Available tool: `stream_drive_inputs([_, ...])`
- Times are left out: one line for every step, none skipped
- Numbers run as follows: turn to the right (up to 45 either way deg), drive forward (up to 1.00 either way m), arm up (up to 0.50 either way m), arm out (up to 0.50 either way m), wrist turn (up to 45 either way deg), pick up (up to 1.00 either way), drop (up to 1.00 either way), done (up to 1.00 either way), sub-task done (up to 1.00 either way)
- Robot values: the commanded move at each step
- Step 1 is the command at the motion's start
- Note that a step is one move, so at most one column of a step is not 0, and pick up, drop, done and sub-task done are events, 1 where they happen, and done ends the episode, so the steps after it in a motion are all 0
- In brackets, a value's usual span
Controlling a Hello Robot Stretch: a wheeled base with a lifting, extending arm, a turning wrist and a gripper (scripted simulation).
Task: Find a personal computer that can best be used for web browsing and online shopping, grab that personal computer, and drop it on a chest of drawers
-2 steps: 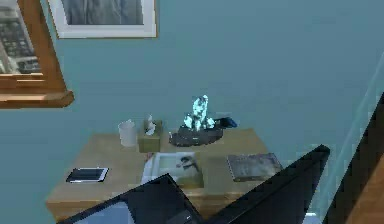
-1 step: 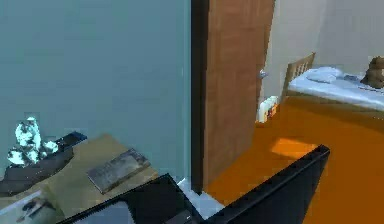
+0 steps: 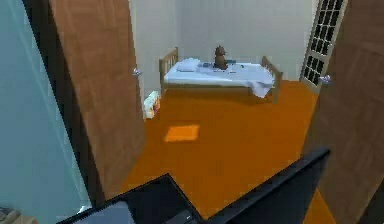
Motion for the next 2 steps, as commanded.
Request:
stream_drive_inputs([-45.0, 0.00, 0.00, 0.00, 0.0, 0.00, 0.00, 0.00, 0.00])
stream_drive_inputs([-45.0, 0.00, 0.00, 0.00, 0.0, 0.00, 0.00, 0.00, 0.00])
